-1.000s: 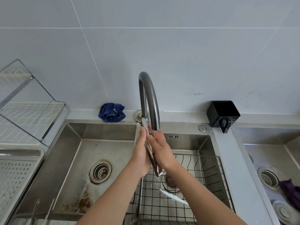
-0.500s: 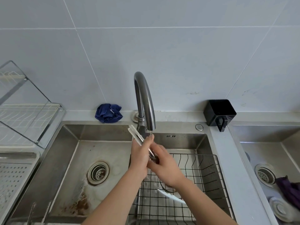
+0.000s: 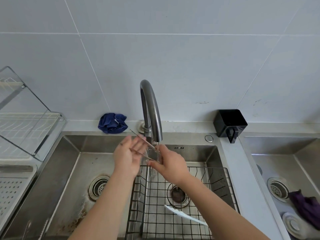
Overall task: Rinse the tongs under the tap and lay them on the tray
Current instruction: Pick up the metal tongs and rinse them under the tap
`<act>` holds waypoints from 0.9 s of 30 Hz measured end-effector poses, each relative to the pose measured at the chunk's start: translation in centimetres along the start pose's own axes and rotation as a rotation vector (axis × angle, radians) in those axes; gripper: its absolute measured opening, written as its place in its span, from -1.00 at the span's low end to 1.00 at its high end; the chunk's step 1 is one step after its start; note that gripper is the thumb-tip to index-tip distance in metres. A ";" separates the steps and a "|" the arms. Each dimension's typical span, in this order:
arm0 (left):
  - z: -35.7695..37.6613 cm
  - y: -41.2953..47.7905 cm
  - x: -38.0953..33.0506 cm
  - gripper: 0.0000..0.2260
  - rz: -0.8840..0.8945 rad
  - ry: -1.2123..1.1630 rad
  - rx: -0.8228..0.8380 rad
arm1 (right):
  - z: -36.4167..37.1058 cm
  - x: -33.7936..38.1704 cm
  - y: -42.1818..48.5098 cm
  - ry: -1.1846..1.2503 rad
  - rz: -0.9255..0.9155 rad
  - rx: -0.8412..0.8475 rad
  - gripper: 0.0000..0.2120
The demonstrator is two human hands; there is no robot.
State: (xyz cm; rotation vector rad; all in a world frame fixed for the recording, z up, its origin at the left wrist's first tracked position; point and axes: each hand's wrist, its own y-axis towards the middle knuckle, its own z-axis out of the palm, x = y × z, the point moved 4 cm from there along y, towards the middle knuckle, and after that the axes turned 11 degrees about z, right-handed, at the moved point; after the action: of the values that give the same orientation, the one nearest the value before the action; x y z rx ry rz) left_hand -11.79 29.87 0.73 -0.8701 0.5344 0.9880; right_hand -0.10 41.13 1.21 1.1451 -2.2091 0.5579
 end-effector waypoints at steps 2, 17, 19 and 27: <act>-0.9 0.4 -0.6 -0.70 0.054 0.140 -0.068 | -0.7 -0.7 -0.3 -0.060 -0.027 -0.155 -0.55; 1.2 -2.5 2.5 -0.75 0.039 0.392 -0.057 | 0.2 -1.2 -2.2 0.052 0.121 0.022 -0.64; 1.0 -2.6 3.0 -0.71 0.036 0.454 -0.018 | -0.1 -1.9 -2.1 0.101 0.148 0.041 -0.75; 1.2 -3.2 4.3 -0.80 0.299 0.740 0.154 | 2.0 -6.2 -6.2 0.426 0.322 0.147 -0.81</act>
State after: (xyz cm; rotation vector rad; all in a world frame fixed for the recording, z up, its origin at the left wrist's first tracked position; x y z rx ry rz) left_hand -6.93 32.12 -0.50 -1.0260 1.3848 0.8553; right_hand 7.34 40.16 -3.77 0.6569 -2.0046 1.0121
